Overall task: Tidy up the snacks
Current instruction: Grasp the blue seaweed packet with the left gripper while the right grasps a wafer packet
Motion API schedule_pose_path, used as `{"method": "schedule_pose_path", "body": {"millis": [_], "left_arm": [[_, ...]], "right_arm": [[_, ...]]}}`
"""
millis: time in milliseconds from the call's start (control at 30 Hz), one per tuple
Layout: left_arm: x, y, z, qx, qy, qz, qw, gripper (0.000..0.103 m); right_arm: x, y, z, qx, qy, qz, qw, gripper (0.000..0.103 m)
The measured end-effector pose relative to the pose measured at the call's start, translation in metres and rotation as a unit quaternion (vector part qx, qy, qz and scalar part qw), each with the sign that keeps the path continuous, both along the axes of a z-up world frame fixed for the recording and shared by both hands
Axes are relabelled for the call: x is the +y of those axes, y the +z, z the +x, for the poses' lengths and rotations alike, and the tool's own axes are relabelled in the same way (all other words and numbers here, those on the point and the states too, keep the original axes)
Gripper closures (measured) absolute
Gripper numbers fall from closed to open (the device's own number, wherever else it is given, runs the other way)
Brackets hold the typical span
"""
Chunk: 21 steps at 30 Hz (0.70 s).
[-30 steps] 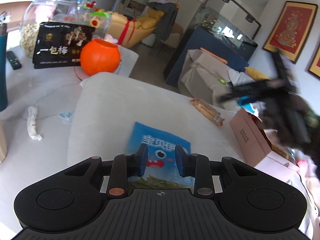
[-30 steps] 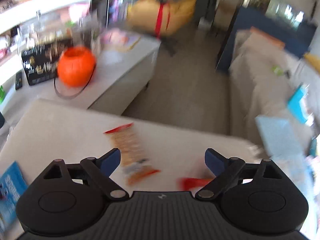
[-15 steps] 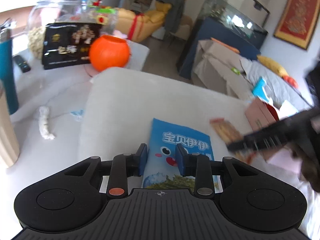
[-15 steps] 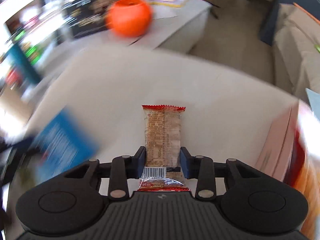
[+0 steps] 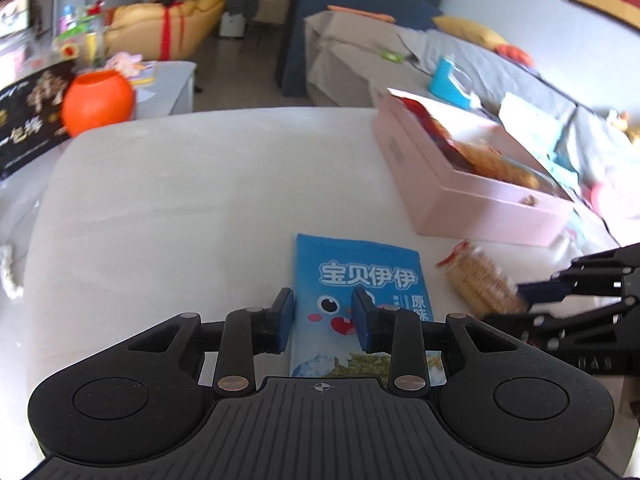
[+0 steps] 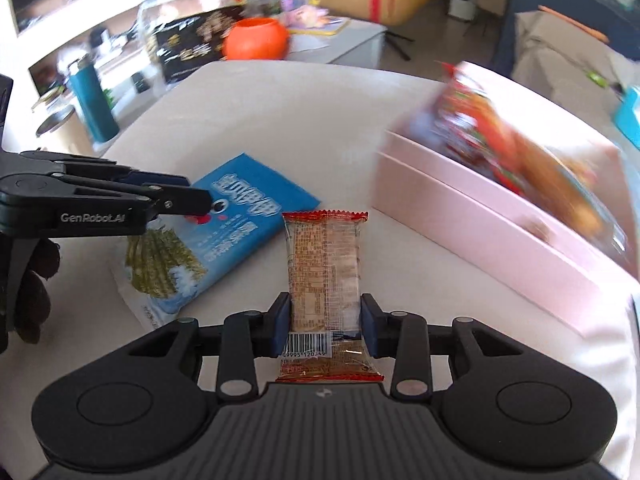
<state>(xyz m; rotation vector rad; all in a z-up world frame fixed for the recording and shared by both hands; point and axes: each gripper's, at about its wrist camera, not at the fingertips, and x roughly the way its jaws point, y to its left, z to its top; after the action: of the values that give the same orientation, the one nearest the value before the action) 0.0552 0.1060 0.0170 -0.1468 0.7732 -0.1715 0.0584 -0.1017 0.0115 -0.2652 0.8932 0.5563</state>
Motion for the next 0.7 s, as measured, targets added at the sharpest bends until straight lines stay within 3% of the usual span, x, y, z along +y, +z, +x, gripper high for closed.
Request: {"method": "schedule_pose_path", "body": {"millis": [133,200,267,333,400,433,533,600,700], "left_arm": [[-0.015,0.019,-0.011,-0.028,-0.003,0.031,0.9991,0.068],[-0.027,0.027,-0.017,-0.032,-0.023,0.056,0.9977,0.068],[-0.039,0.028,-0.014,-0.019,-0.052,0.077,0.9955,0.068],[-0.056,0.023,-0.010,0.003,-0.077,0.099,0.9920,0.067],[-0.069,0.012,-0.008,0.018,-0.088,0.123,0.9883,0.067],[-0.075,0.012,-0.009,0.005,-0.091,0.134,0.9868,0.067],[-0.081,0.012,-0.005,0.019,-0.095,0.126,0.9873,0.065],[-0.085,0.010,-0.003,0.023,-0.103,0.131,0.9857,0.049],[-0.096,0.007,-0.008,0.021,-0.111,0.149,0.9823,0.042]], "right_arm": [[-0.026,-0.008,0.002,-0.043,-0.062,-0.013,0.997,0.067],[-0.044,-0.012,0.000,-0.060,-0.092,-0.015,0.994,0.060],[-0.061,-0.016,-0.002,-0.068,-0.118,-0.011,0.991,0.033],[-0.076,-0.022,-0.002,-0.072,-0.141,0.008,0.987,0.024],[-0.088,-0.027,-0.001,-0.067,-0.152,0.038,0.985,0.023],[-0.092,-0.030,-0.002,-0.071,-0.154,0.045,0.984,0.022],[-0.098,-0.032,-0.007,-0.088,-0.155,0.044,0.983,0.022],[-0.097,-0.033,-0.005,-0.089,-0.154,0.045,0.983,0.021],[-0.097,-0.033,-0.005,-0.087,-0.150,0.050,0.984,0.017]]}}
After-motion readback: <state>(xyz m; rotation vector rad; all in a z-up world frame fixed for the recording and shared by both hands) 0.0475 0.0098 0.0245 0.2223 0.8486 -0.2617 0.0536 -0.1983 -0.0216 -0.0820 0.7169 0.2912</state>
